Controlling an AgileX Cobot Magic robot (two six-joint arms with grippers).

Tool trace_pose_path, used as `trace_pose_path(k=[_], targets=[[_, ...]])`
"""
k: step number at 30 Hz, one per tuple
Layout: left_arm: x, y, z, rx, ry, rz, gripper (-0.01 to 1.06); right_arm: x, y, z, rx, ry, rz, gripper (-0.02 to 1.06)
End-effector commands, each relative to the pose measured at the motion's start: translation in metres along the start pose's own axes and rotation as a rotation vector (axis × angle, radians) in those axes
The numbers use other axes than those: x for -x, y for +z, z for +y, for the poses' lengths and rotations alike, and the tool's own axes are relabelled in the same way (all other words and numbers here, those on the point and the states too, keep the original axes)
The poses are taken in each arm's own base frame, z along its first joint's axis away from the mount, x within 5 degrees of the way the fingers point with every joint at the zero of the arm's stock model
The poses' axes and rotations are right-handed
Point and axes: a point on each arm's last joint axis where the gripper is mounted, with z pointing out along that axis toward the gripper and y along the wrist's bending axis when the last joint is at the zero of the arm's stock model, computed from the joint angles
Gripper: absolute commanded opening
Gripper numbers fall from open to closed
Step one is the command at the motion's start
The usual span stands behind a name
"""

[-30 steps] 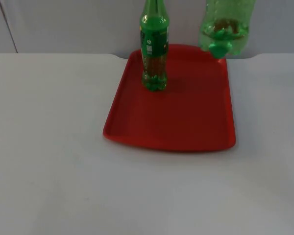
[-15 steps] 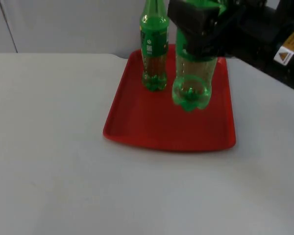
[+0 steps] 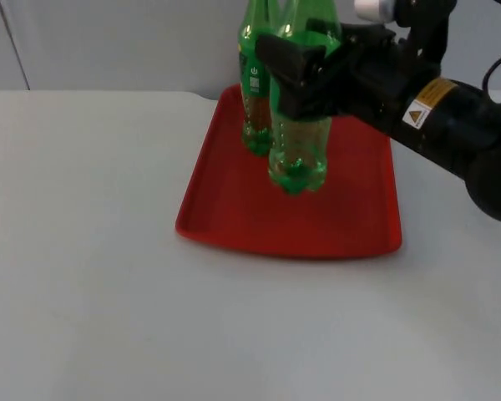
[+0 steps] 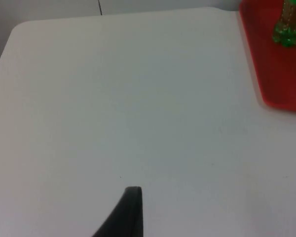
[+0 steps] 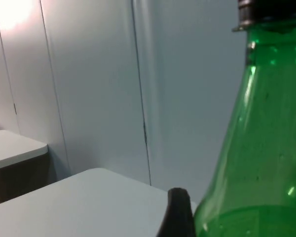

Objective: Place the bottle upright on the tray.

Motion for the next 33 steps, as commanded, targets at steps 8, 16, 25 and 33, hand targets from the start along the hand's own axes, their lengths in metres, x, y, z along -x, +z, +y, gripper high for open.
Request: trace_pose_path(k=[8,16,25,33], targets=[[-0.001,0.001,0.000,0.004,-0.002,0.000,1.05,-0.013,0.015,-0.003,0.010,-0.014,-0.040,0.00],[-0.001,0.001,0.000,0.004,-0.002,0.000,1.05,-0.042,0.025,-0.008,0.012,-0.010,-0.016,0.00],[-0.001,0.001,0.000,0.004,-0.002,0.000,1.05,-0.059,0.026,-0.008,0.026,-0.004,0.014,0.00],[-0.001,0.001,0.000,0.004,-0.002,0.000,1.05,-0.060,0.026,-0.008,0.027,-0.004,0.016,0.00]])
